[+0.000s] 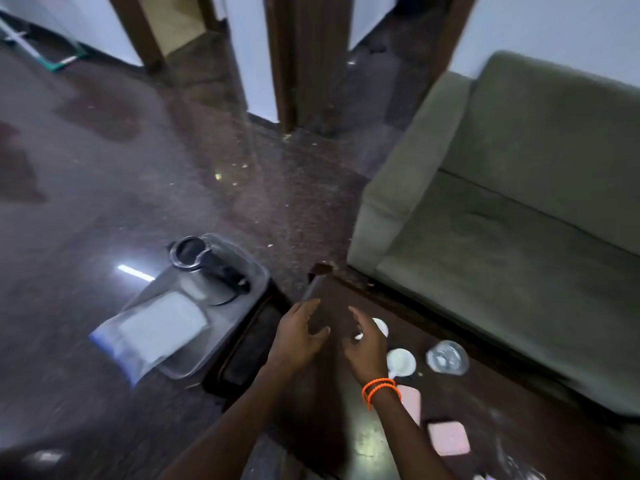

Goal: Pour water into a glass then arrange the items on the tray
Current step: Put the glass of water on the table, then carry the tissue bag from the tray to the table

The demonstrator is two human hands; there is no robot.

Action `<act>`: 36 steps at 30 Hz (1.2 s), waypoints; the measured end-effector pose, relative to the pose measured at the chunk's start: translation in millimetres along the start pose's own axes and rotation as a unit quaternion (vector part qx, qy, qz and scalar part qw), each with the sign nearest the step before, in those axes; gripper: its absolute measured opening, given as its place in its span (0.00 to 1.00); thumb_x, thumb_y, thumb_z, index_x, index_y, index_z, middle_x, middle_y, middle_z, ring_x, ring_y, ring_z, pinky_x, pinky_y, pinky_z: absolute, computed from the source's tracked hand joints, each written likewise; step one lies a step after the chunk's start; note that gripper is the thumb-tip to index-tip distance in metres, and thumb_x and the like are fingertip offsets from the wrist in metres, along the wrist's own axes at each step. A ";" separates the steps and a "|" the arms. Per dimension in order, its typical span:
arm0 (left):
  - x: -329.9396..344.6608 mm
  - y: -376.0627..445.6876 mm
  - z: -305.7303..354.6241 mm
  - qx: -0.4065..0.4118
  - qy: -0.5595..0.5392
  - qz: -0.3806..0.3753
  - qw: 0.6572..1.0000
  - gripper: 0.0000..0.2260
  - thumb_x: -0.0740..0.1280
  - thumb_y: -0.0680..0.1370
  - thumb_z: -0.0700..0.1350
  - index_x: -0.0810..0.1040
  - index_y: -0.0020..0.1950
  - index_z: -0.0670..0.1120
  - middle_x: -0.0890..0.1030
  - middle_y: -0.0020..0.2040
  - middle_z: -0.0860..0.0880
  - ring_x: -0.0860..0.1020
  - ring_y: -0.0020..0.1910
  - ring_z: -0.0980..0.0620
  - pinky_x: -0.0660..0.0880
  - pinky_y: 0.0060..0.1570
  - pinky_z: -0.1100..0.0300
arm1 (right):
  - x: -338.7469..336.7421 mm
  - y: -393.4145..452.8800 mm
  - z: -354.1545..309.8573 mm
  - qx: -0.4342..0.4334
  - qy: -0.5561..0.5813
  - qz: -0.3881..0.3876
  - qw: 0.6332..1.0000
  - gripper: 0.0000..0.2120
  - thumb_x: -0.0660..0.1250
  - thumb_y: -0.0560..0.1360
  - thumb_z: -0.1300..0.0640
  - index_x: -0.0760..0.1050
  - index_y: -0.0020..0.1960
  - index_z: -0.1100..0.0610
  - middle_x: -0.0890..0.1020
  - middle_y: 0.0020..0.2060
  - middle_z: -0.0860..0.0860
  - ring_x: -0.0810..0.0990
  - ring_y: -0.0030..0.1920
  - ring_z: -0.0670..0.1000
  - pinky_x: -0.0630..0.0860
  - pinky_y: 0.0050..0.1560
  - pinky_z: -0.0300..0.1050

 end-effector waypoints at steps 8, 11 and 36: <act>-154.1 -58.2 -95.4 -0.137 0.012 0.140 0.980 0.23 0.77 0.73 0.46 0.80 0.66 0.43 0.83 0.60 0.45 0.83 0.56 0.48 0.80 0.60 0.52 | 165.3 -33.4 -90.5 -0.063 -0.014 -0.169 0.984 0.28 0.69 0.67 0.73 0.78 0.66 0.62 0.82 0.62 0.58 0.80 0.63 0.57 0.75 0.67 0.56; -194.7 -77.5 -129.8 -0.178 0.010 0.196 0.964 0.21 0.78 0.72 0.42 0.81 0.65 0.41 0.84 0.59 0.43 0.83 0.53 0.47 0.81 0.58 0.52 | 219.2 -48.4 -114.1 -0.079 -0.022 -0.222 0.972 0.28 0.69 0.68 0.72 0.77 0.67 0.61 0.82 0.63 0.57 0.79 0.64 0.54 0.73 0.68 0.46; -247.2 -90.5 -319.5 -0.443 -0.473 0.307 0.697 0.06 0.68 0.81 0.39 0.83 0.55 0.39 0.87 0.40 0.44 0.83 0.30 0.54 0.78 0.28 0.63 | 432.7 -45.9 -146.2 -0.166 -0.206 -0.375 0.889 0.06 0.66 0.76 0.53 0.77 0.47 0.55 0.84 0.44 0.55 0.82 0.47 0.61 0.79 0.45 0.55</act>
Point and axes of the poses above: each hand's wrist, its own y-axis towards the middle knuckle, its own x-axis out of the palm, z = x × y, the point moved 2 cm from there along y, towards the middle knuckle
